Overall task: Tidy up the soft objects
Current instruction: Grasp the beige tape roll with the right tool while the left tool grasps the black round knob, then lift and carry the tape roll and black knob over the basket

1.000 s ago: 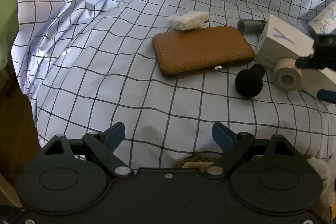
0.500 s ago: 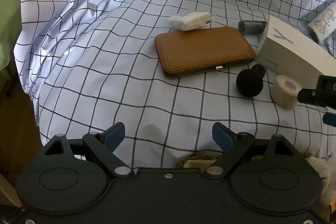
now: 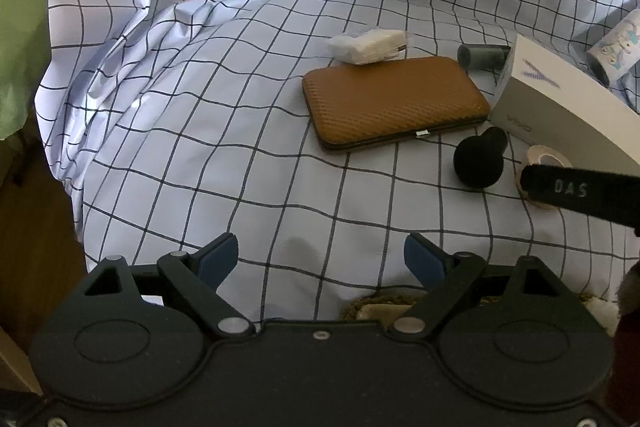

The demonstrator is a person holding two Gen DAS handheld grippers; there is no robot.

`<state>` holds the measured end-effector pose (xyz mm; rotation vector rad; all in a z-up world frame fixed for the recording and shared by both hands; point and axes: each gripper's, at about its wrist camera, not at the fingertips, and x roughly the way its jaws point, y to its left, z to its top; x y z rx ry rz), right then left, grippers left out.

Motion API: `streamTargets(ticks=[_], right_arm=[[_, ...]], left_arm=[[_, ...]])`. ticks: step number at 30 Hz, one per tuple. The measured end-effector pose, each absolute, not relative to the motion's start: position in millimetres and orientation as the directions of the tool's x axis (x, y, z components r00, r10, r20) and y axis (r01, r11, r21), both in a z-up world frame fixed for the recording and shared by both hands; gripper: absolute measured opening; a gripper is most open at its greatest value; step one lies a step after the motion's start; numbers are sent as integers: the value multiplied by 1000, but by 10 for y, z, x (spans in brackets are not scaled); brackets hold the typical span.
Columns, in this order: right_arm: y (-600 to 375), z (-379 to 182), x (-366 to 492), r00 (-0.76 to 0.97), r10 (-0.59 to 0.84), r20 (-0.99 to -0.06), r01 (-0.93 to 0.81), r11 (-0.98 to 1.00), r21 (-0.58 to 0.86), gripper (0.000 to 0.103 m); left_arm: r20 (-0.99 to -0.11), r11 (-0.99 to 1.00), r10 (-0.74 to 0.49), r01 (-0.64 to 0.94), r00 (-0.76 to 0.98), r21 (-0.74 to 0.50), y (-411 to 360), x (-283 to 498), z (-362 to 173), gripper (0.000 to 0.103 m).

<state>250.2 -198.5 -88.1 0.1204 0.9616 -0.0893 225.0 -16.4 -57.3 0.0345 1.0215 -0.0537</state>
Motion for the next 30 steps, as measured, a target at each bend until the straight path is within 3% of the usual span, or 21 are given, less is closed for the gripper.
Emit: streamTargets(ticks=[1, 22, 27, 29, 30], right_arm=[[-1990, -875, 2496, 569, -10, -822, 121, 990, 71, 46], [-2573, -603, 1844, 645, -60, -762, 228, 967, 116, 47], [-2648, -647, 1797, 643, -56, -763, 244, 960, 135, 47], [-2670, -659, 1782, 642, -52, -765, 249, 958, 144, 47], [-2678, -665, 1772, 642, -50, -765, 251, 957, 148, 47]], left_arm=[[-852, 998, -28, 63, 522, 6, -171, 2251, -569, 87], [-855, 978, -137, 203, 501, -38, -891, 2637, -517, 85], [-858, 971, -140, 238, 495, -21, -1068, 2723, -620, 67], [-863, 971, -147, 239, 483, -32, -1087, 2753, -666, 54], [-868, 969, -159, 244, 470, -45, -1087, 2766, -693, 41]])
